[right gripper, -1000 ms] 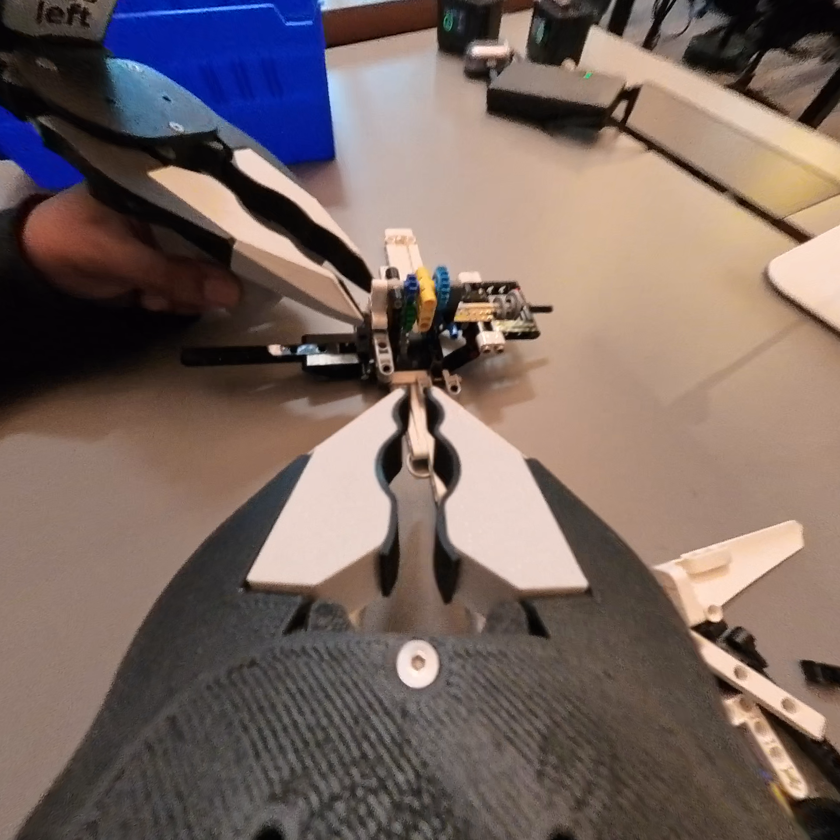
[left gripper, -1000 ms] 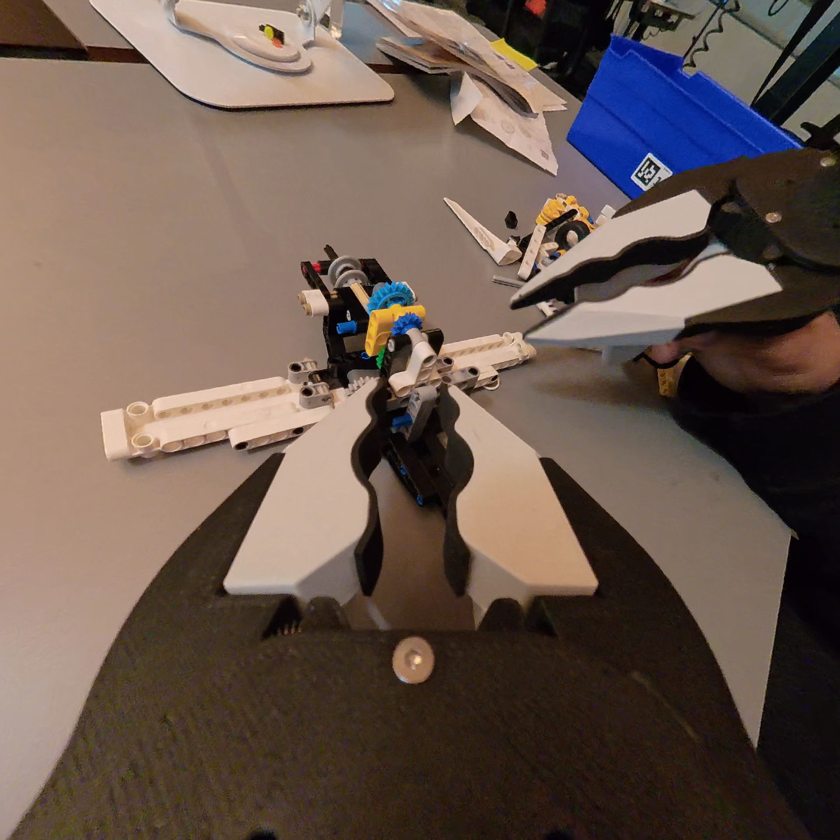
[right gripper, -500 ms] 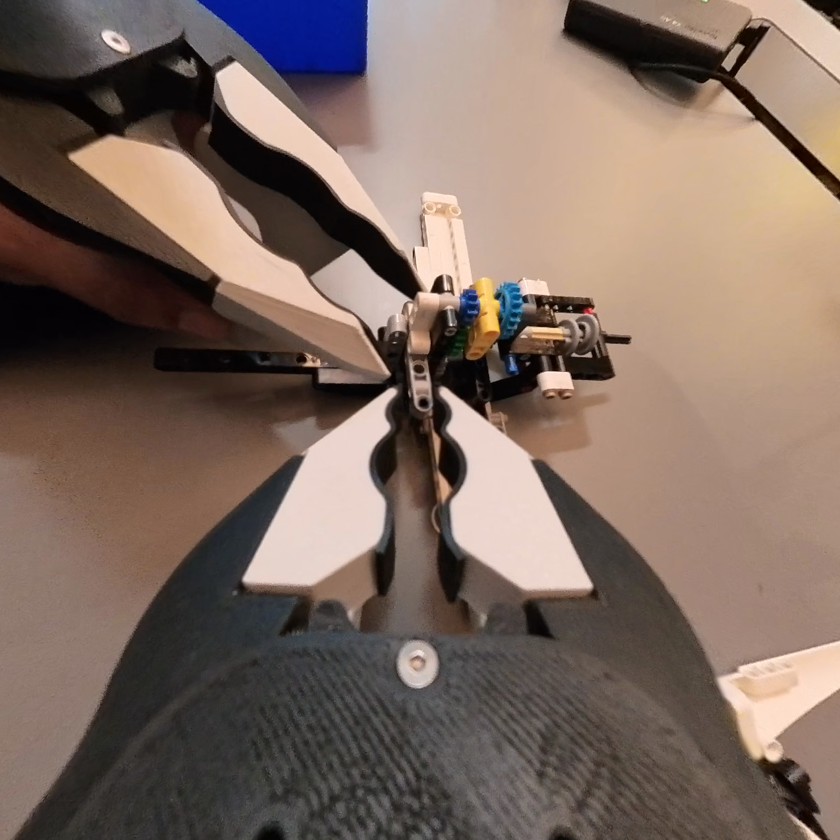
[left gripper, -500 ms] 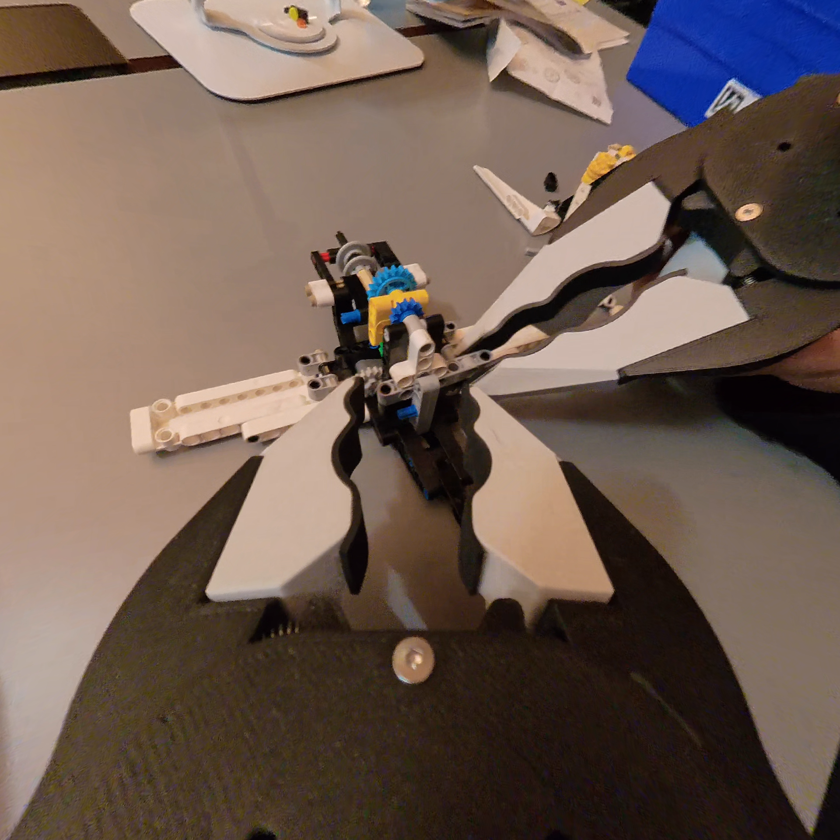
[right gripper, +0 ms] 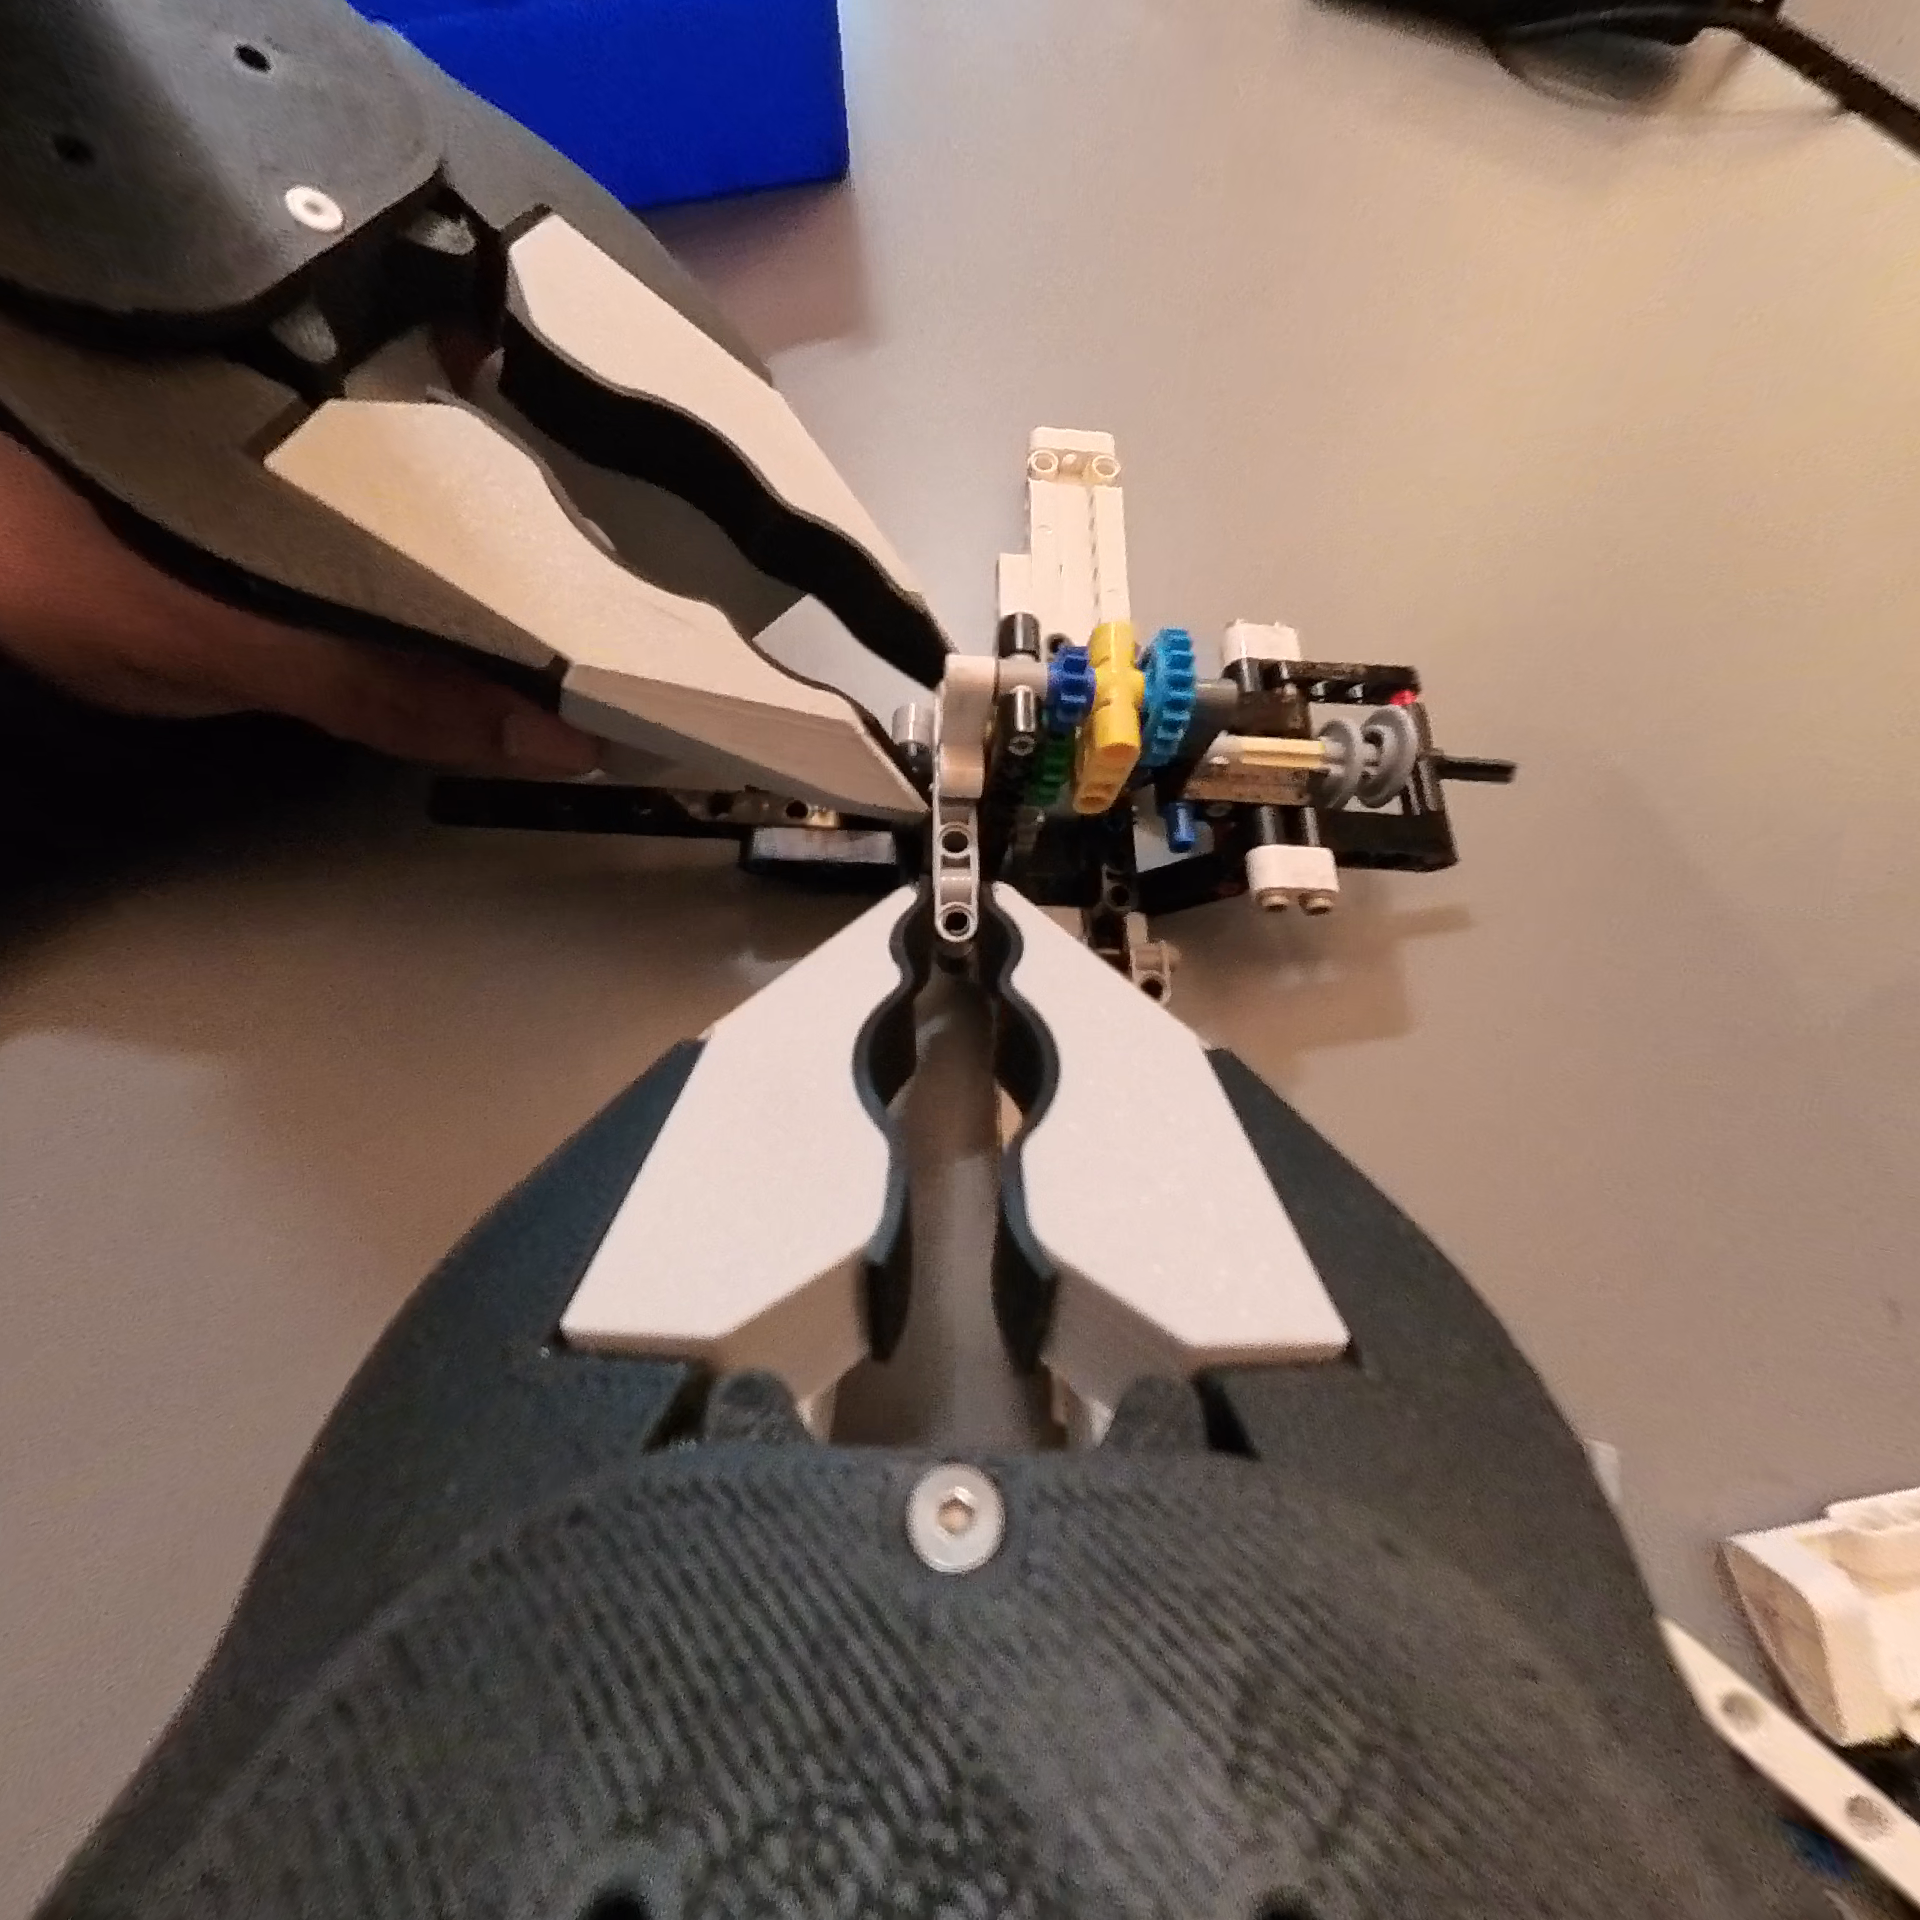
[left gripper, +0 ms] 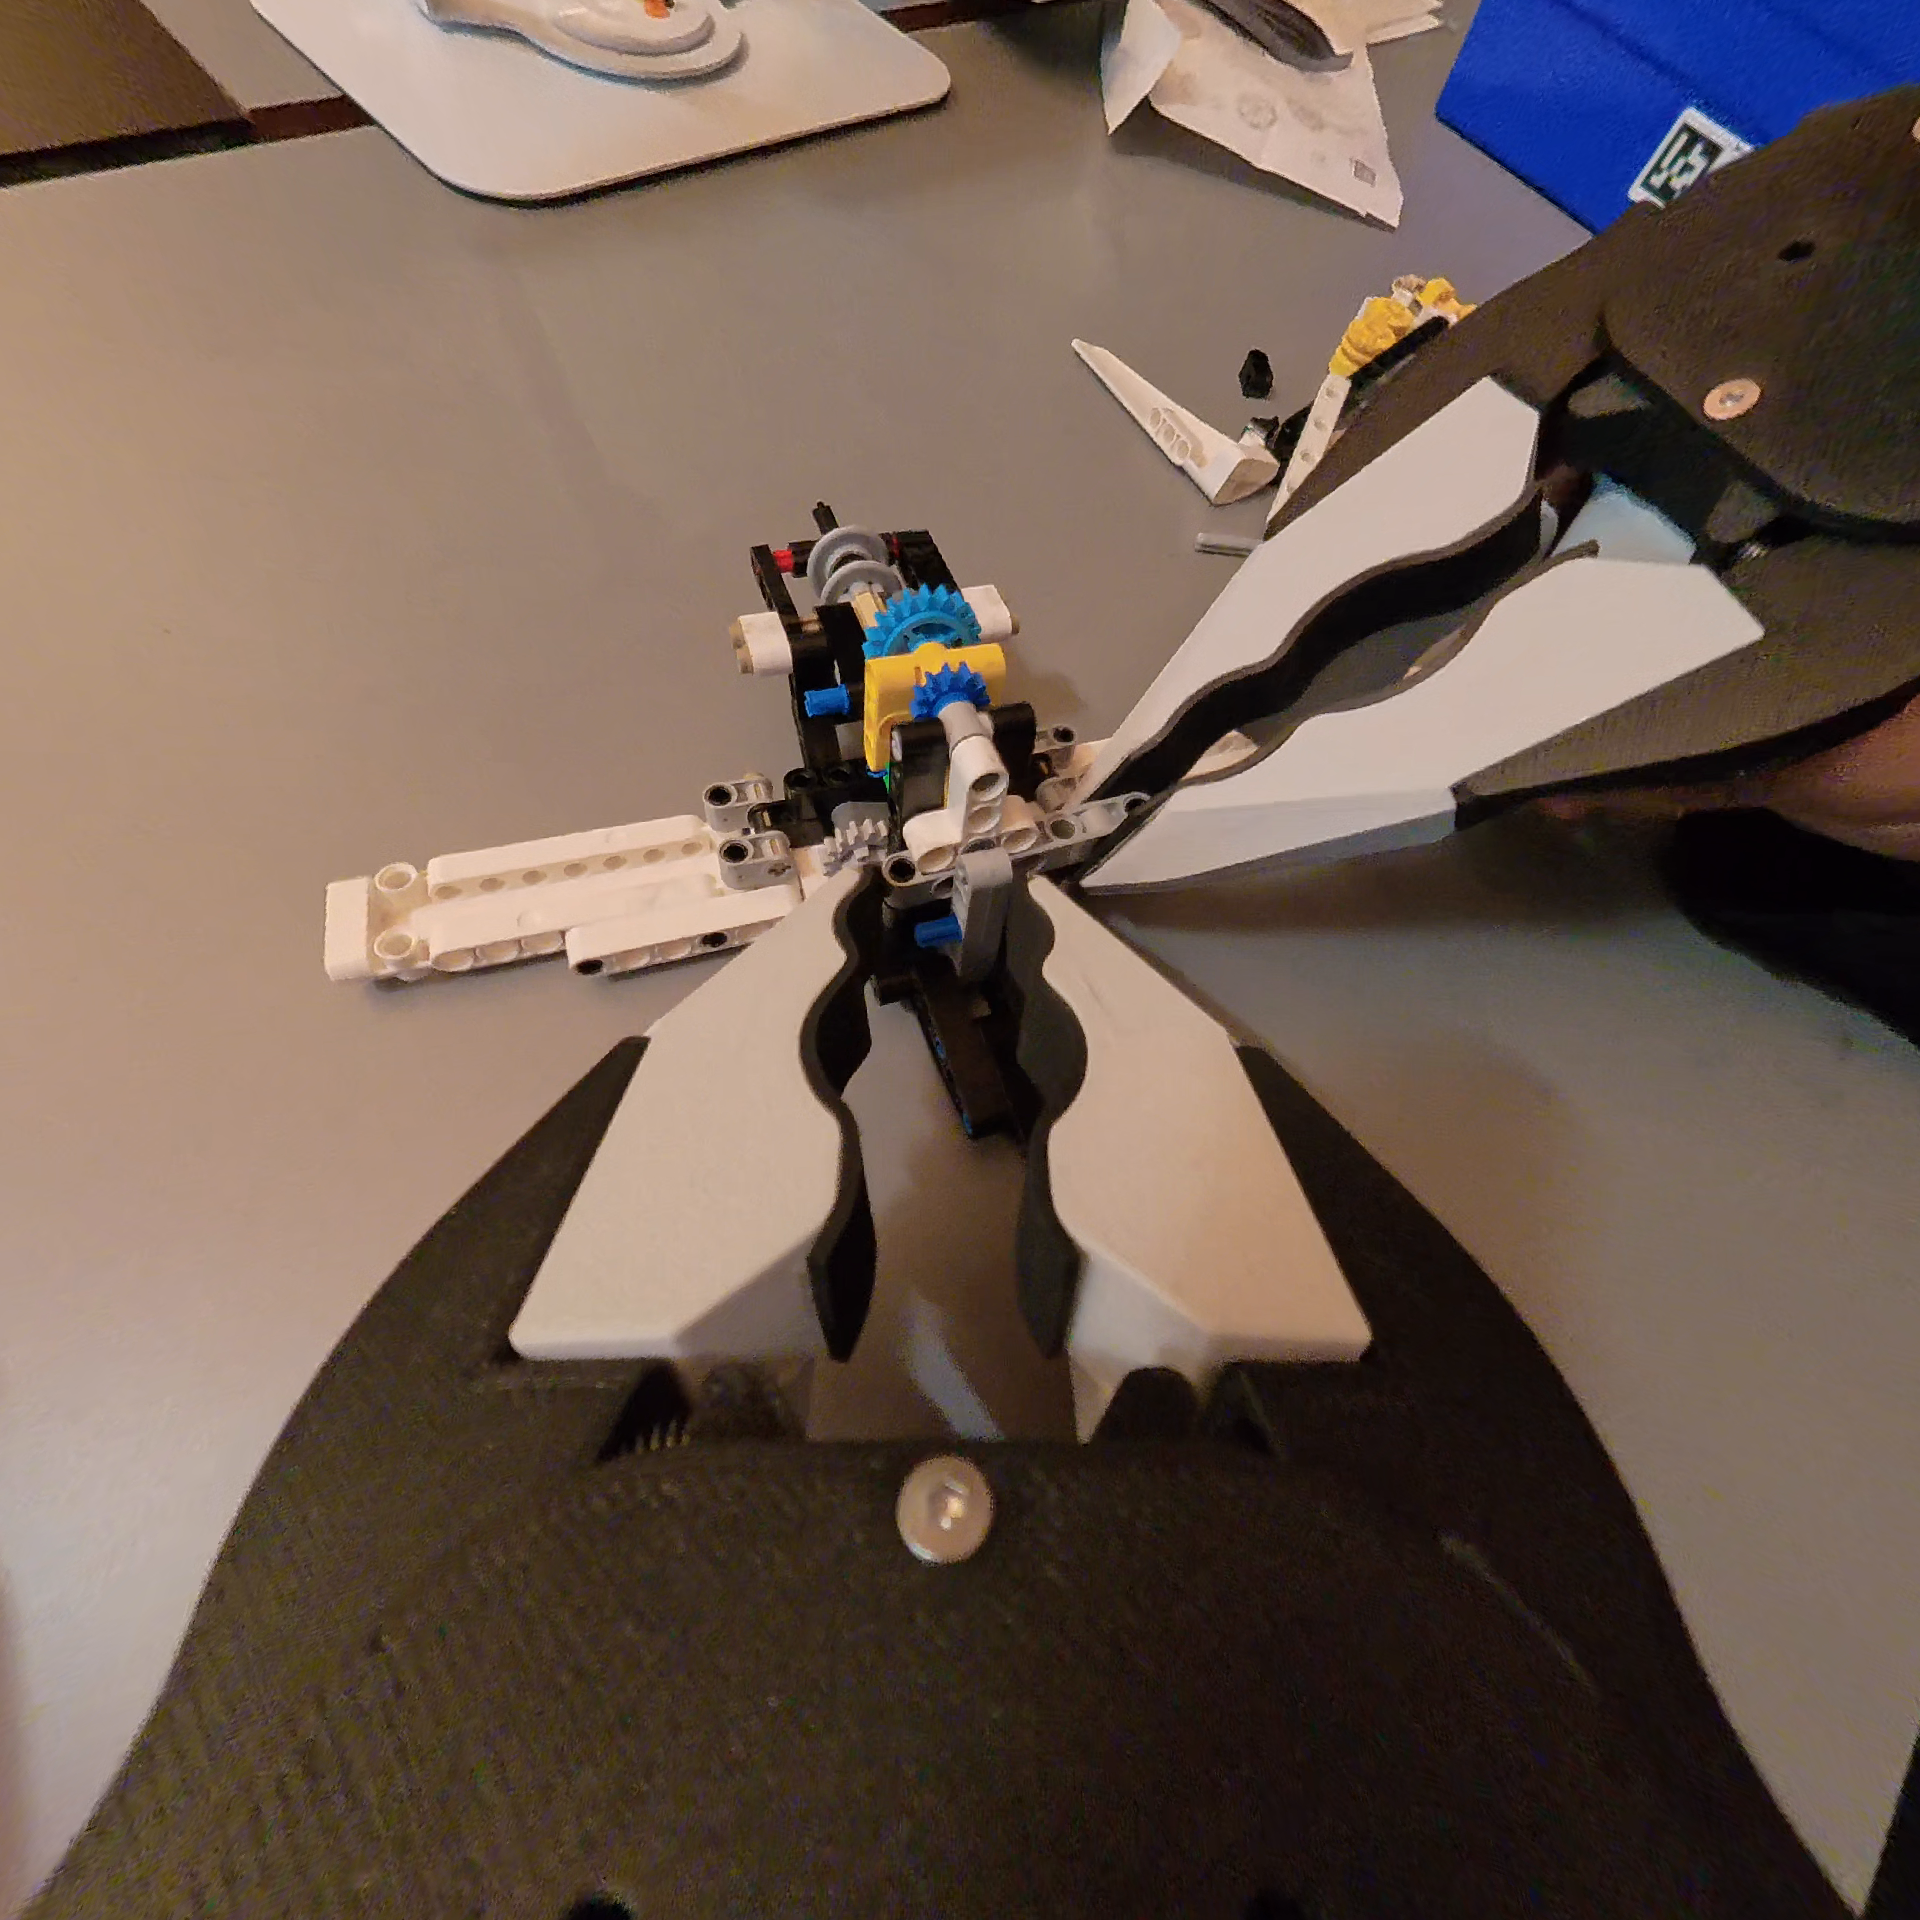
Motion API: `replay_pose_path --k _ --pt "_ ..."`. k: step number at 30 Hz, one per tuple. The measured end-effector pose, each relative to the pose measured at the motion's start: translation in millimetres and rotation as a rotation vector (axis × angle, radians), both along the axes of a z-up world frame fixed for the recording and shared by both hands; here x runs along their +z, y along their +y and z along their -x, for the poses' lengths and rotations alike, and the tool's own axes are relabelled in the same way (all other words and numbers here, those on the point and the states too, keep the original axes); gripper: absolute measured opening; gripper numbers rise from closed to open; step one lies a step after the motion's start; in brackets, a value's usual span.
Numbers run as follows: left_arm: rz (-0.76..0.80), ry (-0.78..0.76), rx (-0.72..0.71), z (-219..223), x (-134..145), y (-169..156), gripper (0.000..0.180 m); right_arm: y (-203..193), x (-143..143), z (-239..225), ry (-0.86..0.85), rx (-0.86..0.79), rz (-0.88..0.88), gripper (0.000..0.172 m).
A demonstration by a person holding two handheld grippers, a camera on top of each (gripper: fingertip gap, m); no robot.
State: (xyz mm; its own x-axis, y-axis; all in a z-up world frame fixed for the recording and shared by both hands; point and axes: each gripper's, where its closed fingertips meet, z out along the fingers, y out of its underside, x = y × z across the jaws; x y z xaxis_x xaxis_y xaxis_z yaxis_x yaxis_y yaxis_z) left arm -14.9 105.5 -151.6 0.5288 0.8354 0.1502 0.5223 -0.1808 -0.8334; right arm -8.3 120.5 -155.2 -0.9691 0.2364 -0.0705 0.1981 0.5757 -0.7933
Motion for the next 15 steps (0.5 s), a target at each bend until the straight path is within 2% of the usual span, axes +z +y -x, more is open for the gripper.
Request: replay_pose_path --k 5,15 --pt "0.006 0.007 -0.009 -0.3 0.6 1.3 0.019 3.3 1.1 -0.6 -0.065 -0.024 0.025 0.006" --pt "0.014 0.017 -0.006 -0.4 1.3 4.7 0.016 7.6 0.1 -2.3 -0.065 -0.059 0.028 0.006"
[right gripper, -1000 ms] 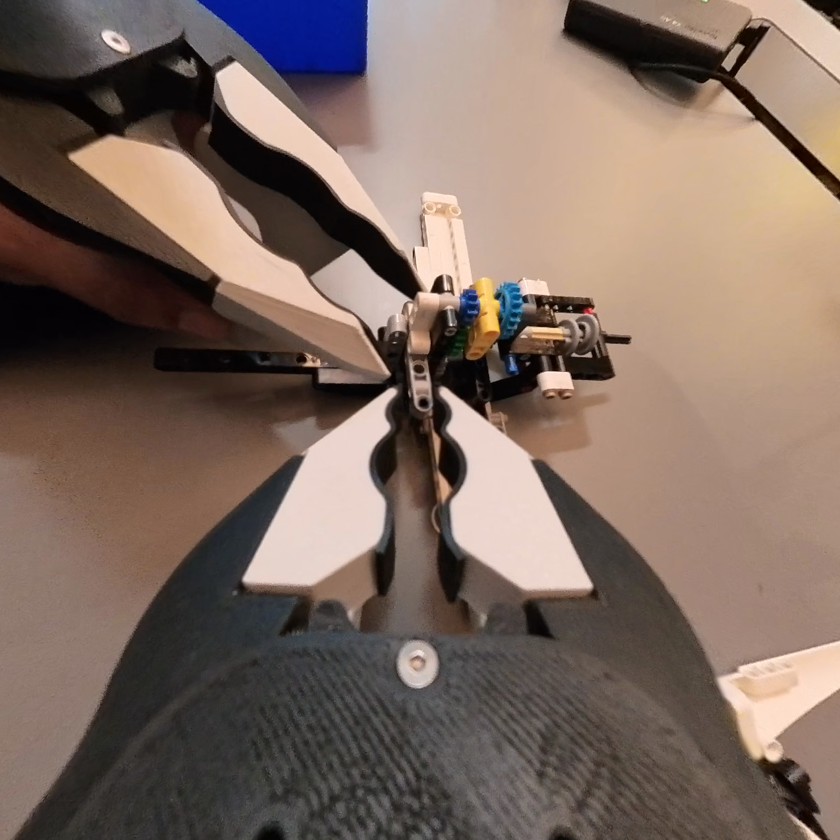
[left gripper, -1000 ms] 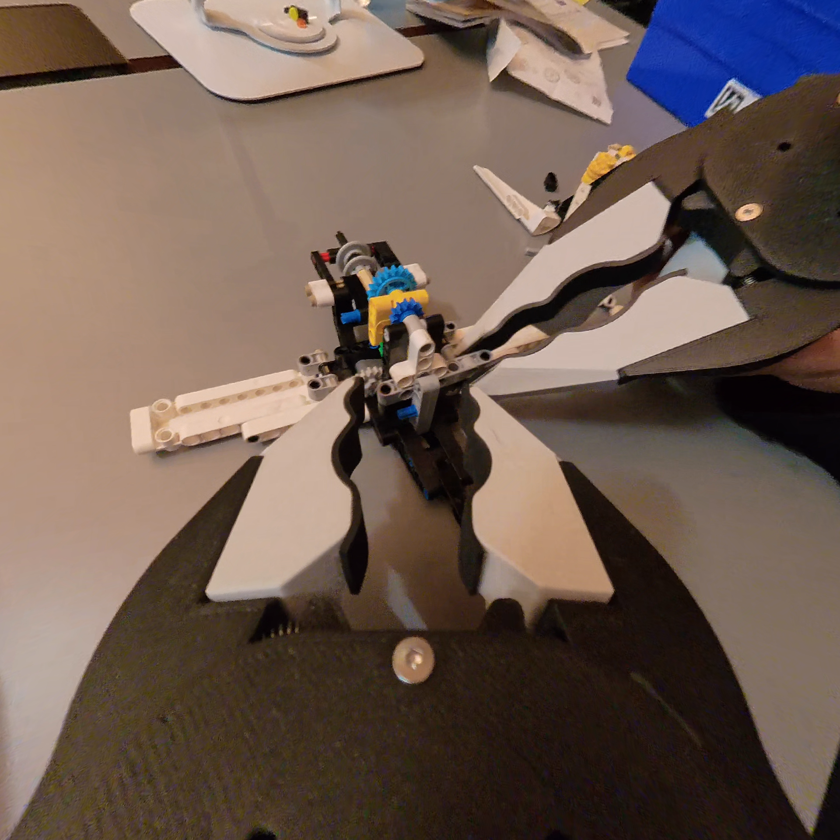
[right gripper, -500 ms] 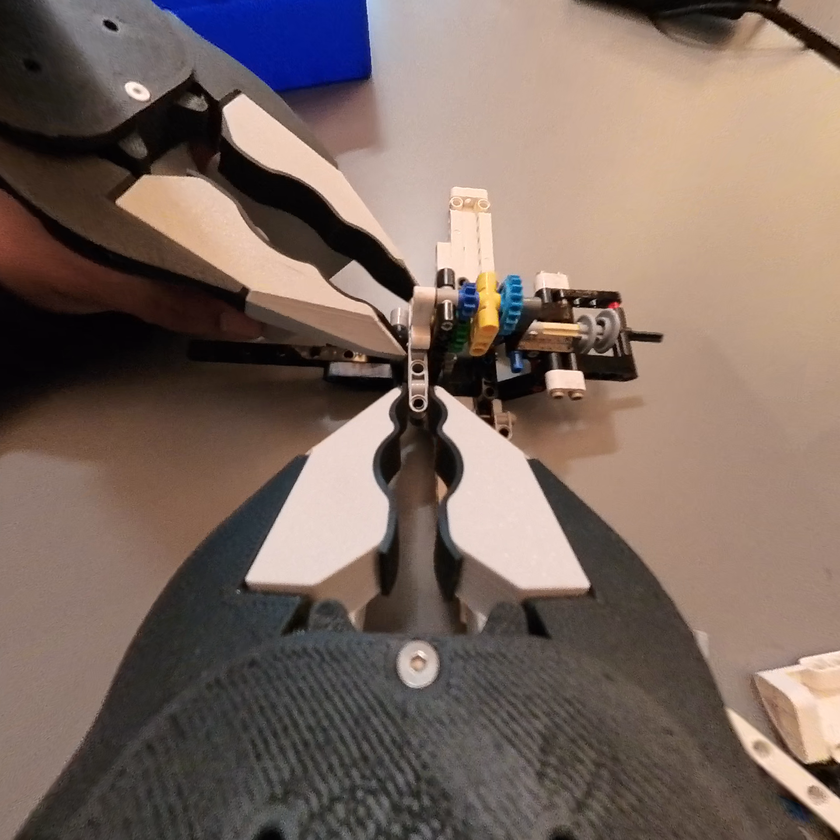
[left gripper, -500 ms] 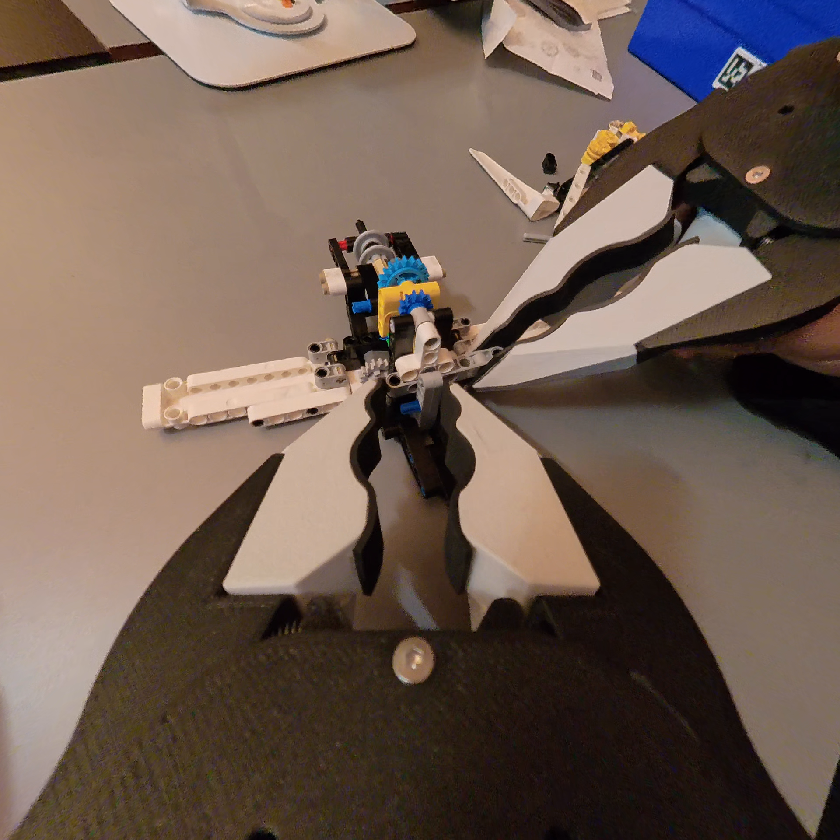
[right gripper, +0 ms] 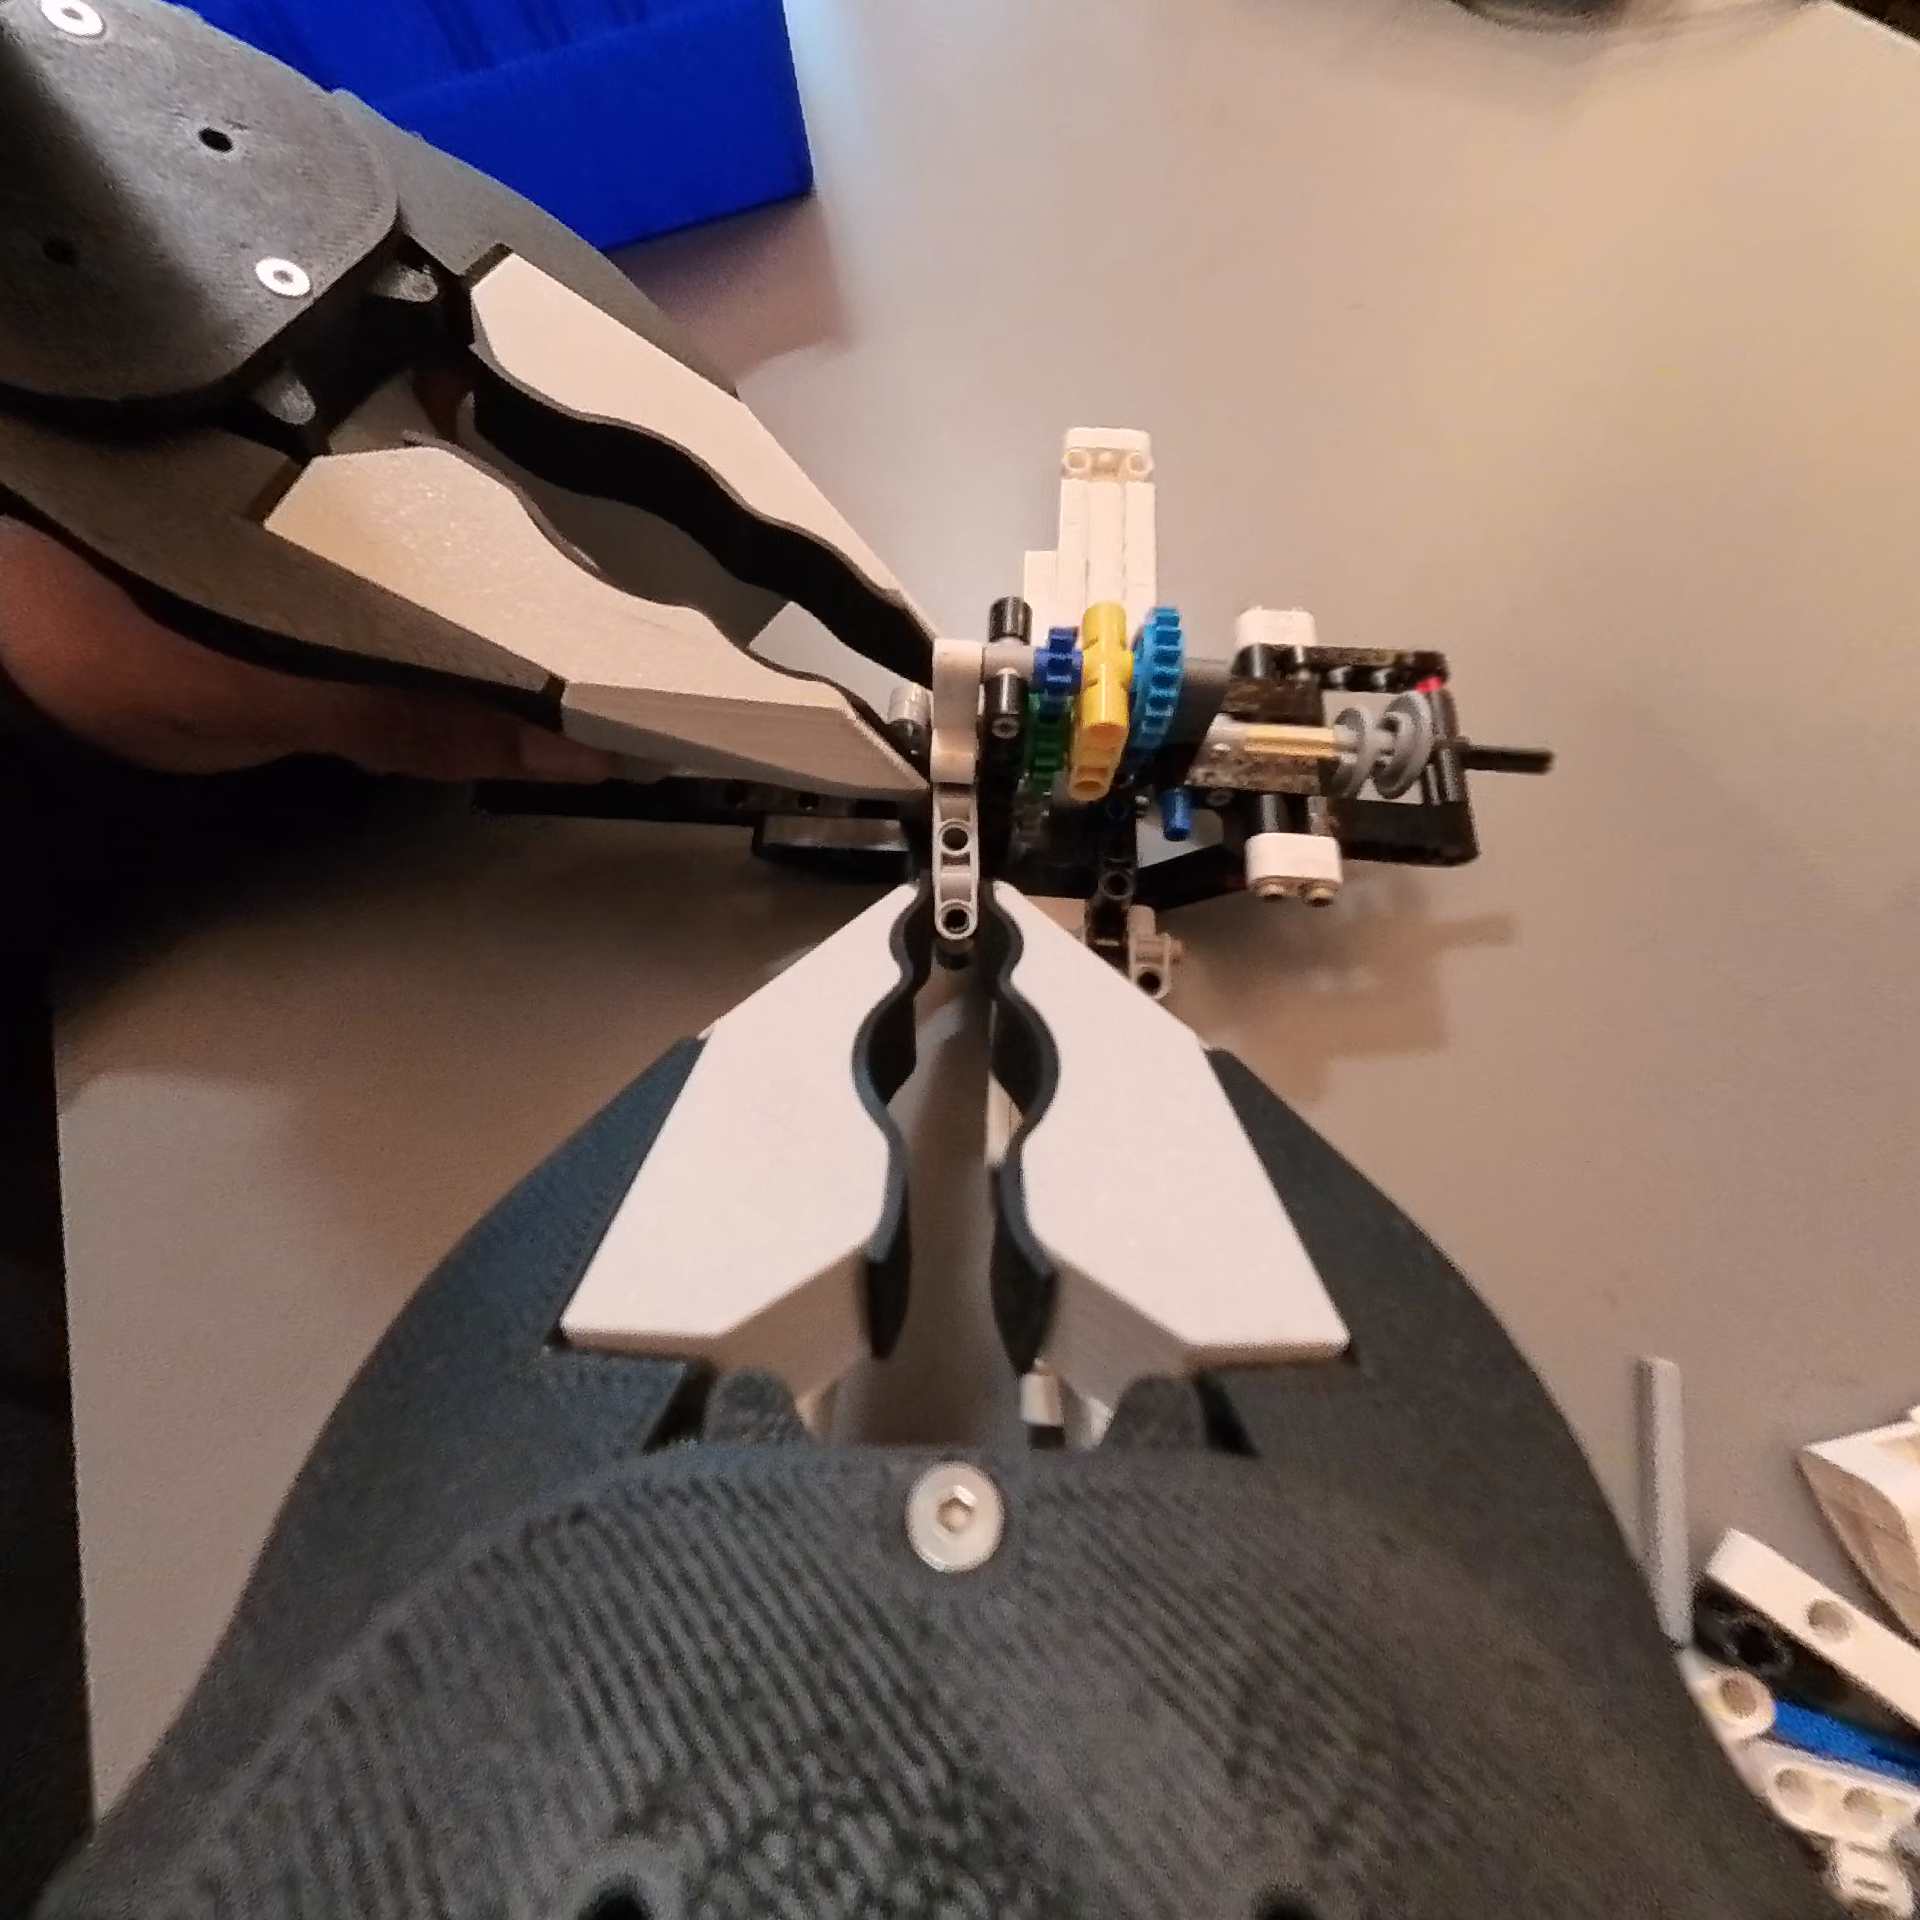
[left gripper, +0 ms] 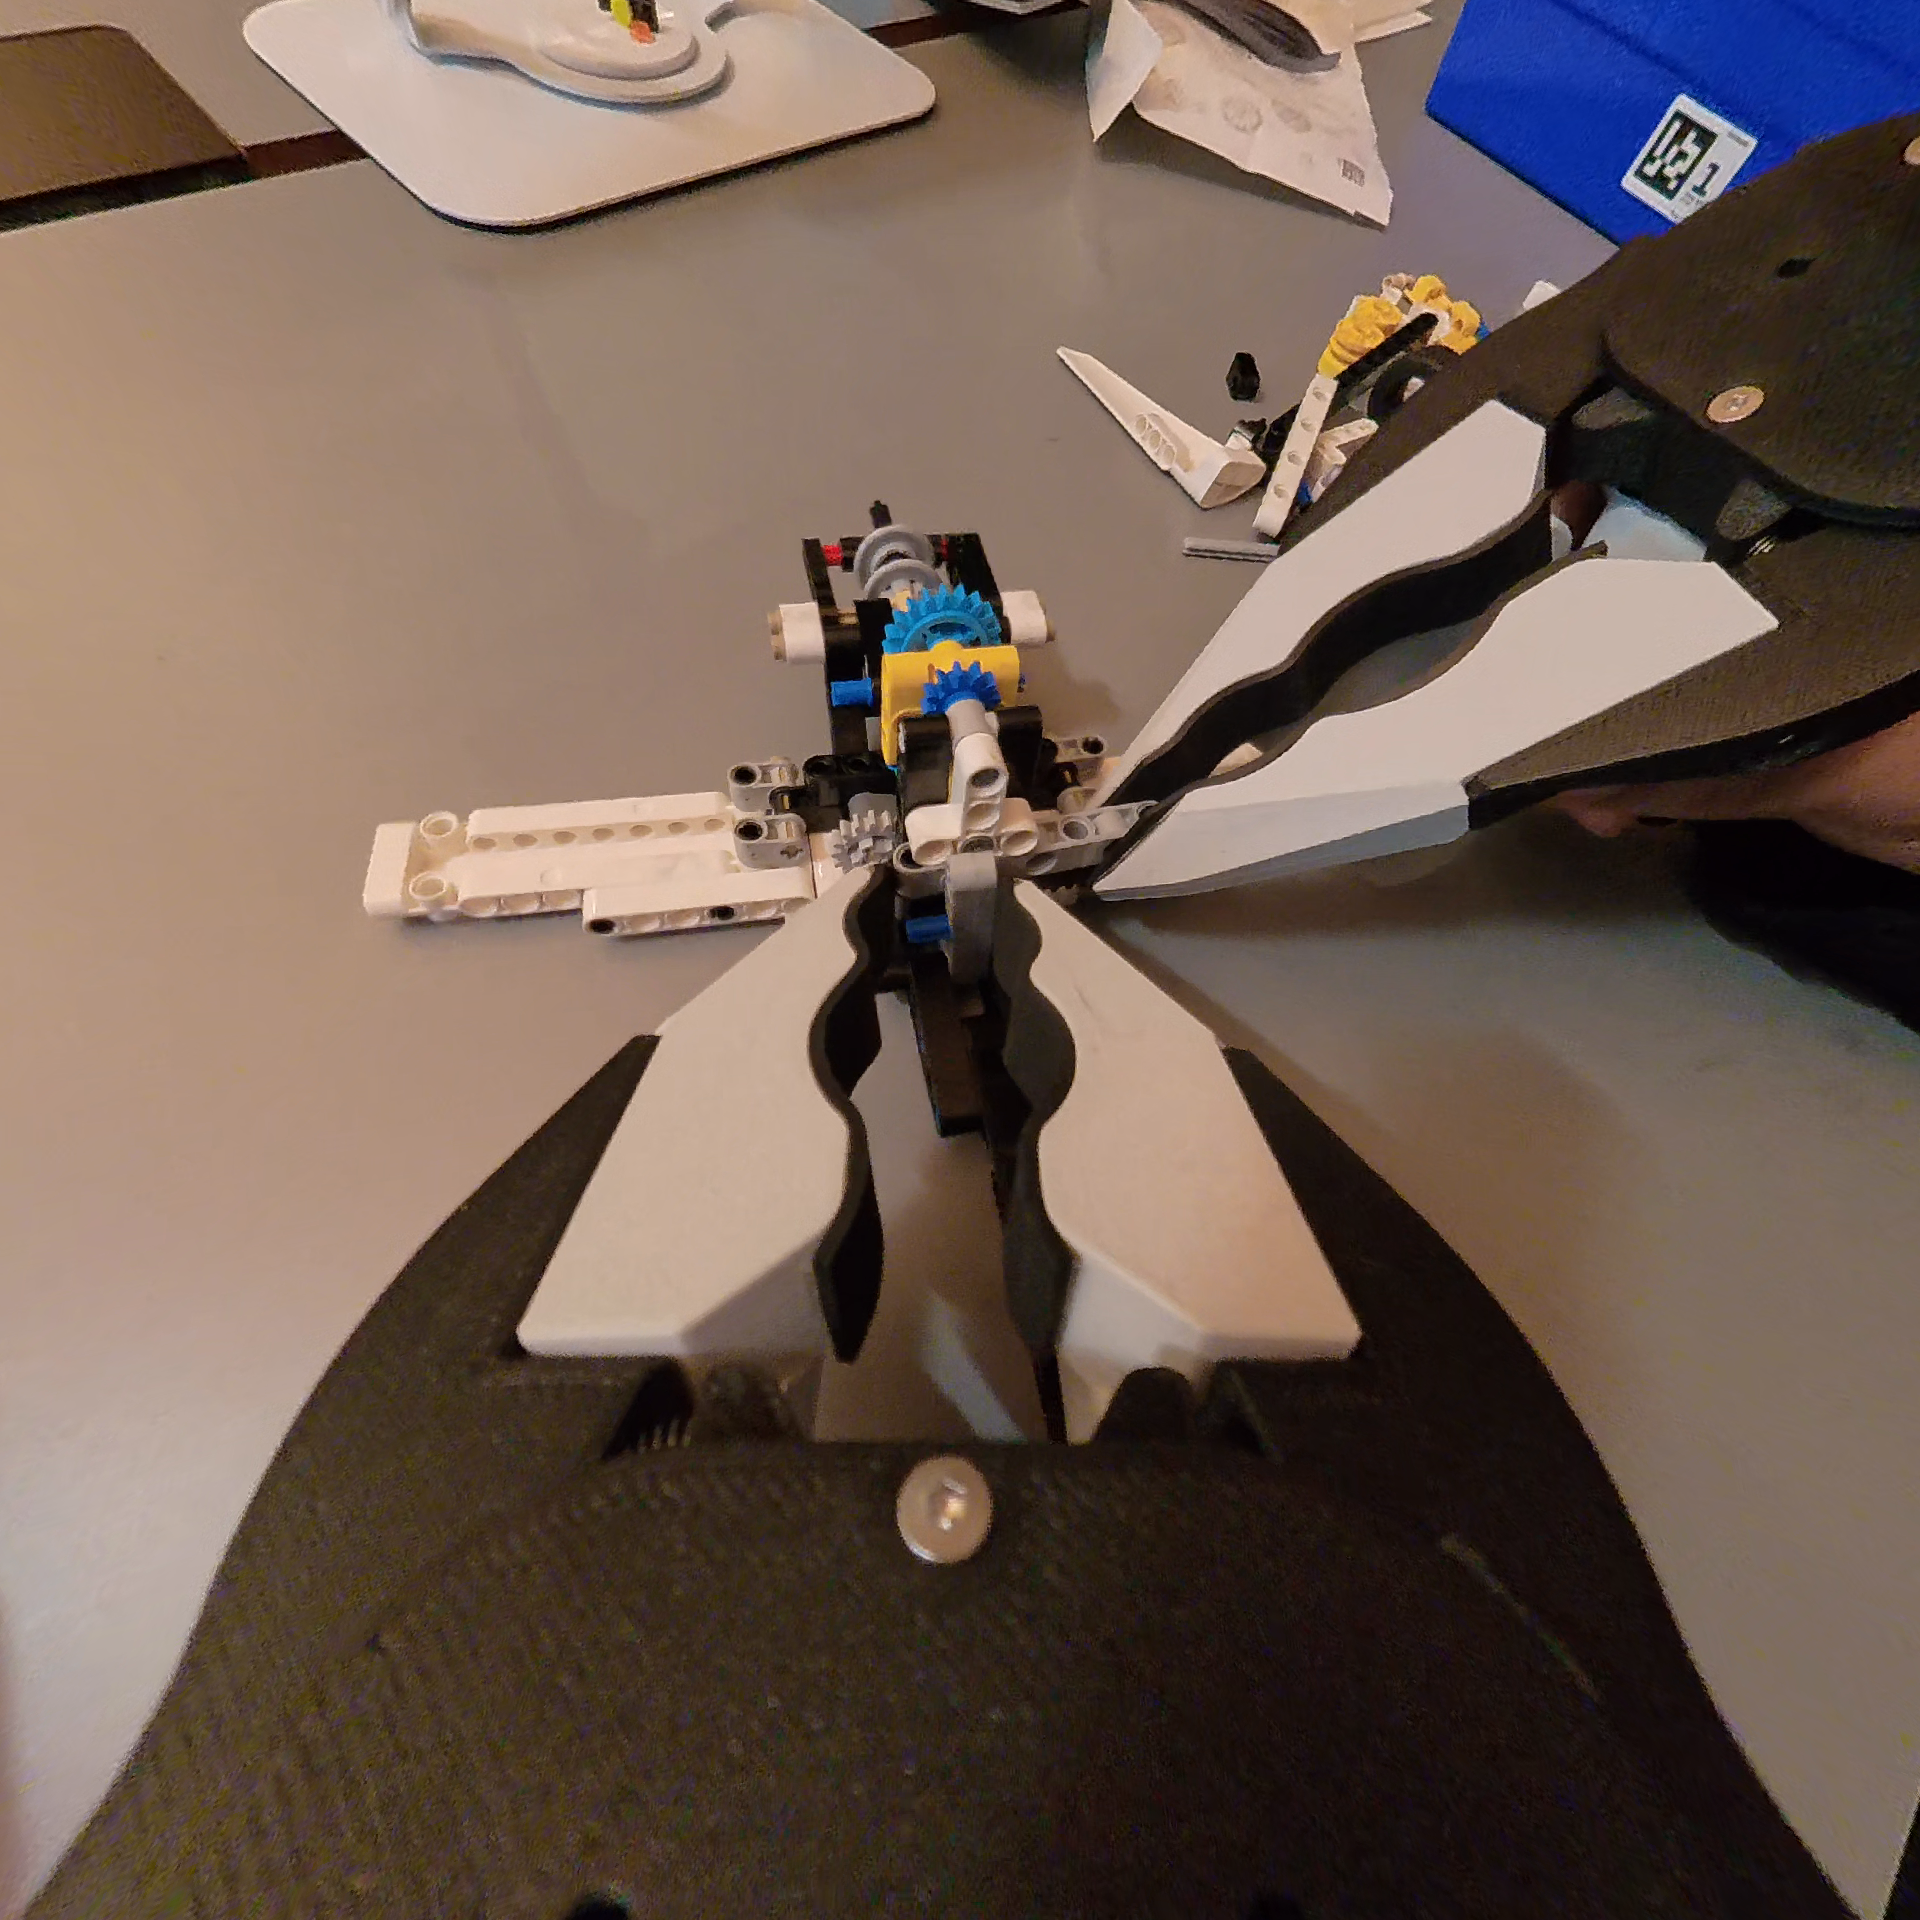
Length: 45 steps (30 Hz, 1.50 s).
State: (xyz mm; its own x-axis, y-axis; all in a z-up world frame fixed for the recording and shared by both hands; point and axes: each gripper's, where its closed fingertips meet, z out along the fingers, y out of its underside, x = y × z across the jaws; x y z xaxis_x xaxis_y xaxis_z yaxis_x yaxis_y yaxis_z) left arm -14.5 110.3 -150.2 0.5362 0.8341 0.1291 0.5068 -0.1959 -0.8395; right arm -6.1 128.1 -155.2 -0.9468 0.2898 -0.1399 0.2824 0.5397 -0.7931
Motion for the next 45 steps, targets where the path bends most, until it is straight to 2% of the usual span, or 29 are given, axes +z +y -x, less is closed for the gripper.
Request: replay_pose_path --k 7,11,13,17,22,29,33,38,45 --pt "0.020 0.013 0.004 0 0 2 0.015 4 0 -1 -0.018 -0.016 0.006 0.006" --pt "0.034 0.025 0.018 1 1 1 0.012 4 0 -2 0.146 -0.030 -0.097 0.007" --pt "0.023 0.025 0.007 -1 2 3 0.005 3 1 -3 0.188 -0.037 -0.109 0.007" --pt "0.023 0.023 -0.008 -2 1 7 0.003 5 -1 -5 0.087 -0.038 -0.067 0.007" --pt "-0.077 -0.037 -0.042 -5 2 11 0.005 7 1 1 0.083 -0.070 -0.053 0.006" --pt "-0.002 -0.002 -0.050 -7 0 14 0.006 -1 -2 4 0.145 -0.072 -0.096 0.006" --pt "0.061 0.036 -0.008 -2 0 5 0.005 2 -1 3 0.119 -0.070 -0.069 0.006" --pt "0.067 0.037 -0.020 -4 0 7 0.005 5 -2 1 0.053 -0.062 -0.036 0.006" --pt "0.019 0.009 -0.034 -4 0 8 0.006 -7 -3 7 0.176 -0.073 -0.094 0.007"
